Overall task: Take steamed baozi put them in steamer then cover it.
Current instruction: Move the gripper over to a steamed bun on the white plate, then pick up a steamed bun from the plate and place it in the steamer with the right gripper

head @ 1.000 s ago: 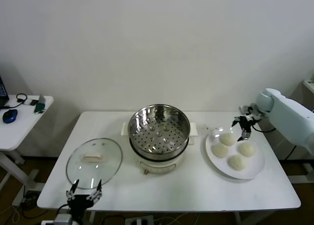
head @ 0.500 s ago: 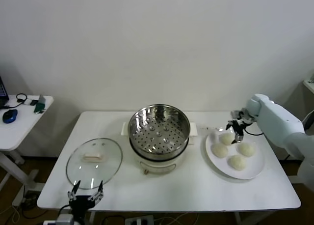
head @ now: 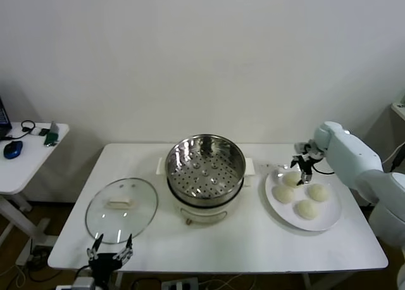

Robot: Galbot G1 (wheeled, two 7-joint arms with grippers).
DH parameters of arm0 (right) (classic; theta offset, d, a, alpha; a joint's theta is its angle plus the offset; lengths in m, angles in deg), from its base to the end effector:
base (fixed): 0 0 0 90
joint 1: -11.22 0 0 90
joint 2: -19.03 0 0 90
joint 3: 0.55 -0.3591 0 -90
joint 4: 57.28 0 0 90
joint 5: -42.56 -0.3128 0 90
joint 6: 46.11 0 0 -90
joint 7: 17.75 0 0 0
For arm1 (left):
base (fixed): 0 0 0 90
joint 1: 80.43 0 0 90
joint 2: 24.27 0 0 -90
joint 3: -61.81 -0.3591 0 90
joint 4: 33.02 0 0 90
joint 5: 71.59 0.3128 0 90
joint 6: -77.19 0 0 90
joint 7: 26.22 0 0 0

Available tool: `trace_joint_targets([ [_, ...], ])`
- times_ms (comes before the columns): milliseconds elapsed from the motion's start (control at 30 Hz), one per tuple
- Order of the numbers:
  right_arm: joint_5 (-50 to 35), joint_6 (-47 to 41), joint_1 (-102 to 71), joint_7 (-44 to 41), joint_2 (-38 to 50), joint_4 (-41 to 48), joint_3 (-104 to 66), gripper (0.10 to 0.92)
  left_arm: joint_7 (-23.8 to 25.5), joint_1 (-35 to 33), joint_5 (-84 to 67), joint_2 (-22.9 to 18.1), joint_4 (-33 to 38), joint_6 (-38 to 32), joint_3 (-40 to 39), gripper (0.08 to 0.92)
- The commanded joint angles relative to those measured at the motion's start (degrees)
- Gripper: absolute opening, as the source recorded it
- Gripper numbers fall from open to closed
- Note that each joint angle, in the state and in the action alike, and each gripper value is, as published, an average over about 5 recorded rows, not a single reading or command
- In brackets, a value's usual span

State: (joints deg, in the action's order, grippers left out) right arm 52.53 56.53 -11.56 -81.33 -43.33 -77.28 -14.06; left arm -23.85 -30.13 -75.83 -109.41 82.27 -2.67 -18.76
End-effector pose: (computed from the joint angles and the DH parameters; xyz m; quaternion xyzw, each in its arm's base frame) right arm 0.5876 -0.2108 -0.2196 0.4911 -0.5368 0.5348 0.4298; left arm 0.0737 0.0653 -0.3480 0.0344 -0.9770 -0.0342 0.2074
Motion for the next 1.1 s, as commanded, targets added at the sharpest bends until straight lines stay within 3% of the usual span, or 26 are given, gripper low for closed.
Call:
trace_joint_targets([
  [33,0.8,0.3,-0.2,-0.2,-0.7,1.0,-0.6,0.692,0.0,0.1,0.0,0.0,0.1,0.1,-0.1,0.823],
  [400,-3.3,0.3,4.0,-1.3,1.8,-4.2,7.2,0.625,-0.1,0.2,0.1,-0.2,0.1,0.4,-0.1,0.823],
  [800,-21.4,3.3,37.4,-4.0,8.4,-35.7,33.7,0.611,-0.3,0.1,0.6,-0.6,0.4,0.7,-0.5,0.823],
  [1100,-23.3,10.0,50.2,-2.2,2.0,-54.6,38.3,0.593,-0.3,0.2,1.1,-0.4,0.1,0.7,-0.8,0.823],
])
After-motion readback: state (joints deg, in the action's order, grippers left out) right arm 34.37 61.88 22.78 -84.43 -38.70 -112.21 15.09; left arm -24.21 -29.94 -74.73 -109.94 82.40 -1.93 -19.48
